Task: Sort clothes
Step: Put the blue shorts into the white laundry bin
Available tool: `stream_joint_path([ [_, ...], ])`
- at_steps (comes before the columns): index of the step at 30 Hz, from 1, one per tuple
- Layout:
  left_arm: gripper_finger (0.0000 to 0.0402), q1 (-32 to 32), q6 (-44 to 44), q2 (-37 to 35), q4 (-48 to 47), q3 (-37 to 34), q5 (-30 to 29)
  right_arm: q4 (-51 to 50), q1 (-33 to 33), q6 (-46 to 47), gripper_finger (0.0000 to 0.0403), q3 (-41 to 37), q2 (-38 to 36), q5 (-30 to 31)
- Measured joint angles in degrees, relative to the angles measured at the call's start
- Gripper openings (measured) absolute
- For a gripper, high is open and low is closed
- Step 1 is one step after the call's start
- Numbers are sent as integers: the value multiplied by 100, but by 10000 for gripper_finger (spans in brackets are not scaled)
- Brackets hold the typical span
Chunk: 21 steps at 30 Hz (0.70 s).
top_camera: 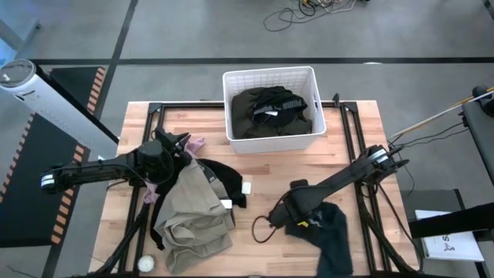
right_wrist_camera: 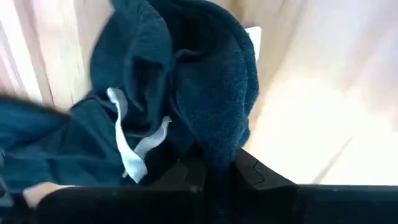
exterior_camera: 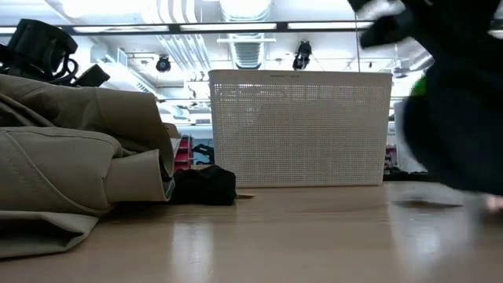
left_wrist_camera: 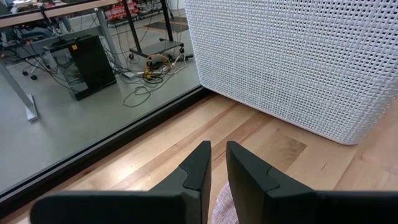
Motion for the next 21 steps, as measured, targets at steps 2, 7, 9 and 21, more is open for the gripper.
stream_joint_path([
  [2, 38, 1, 0, 0, 0, 0, -1, -178, -26, -88, 8, 449, 0, 314],
  [7, 38, 2, 0, 2, -2, 0, 0, -495, -111, -234, 8, 1628, -2, 1215],
  [9, 38, 2, 1, 1, 0, 0, 0, -488, -133, -376, 8, 2096, -24, 1594],
  [21, 38, 2, 0, 5, -2, 0, 1, 328, -546, -1831, 7, 3844, -433, 5108],
])
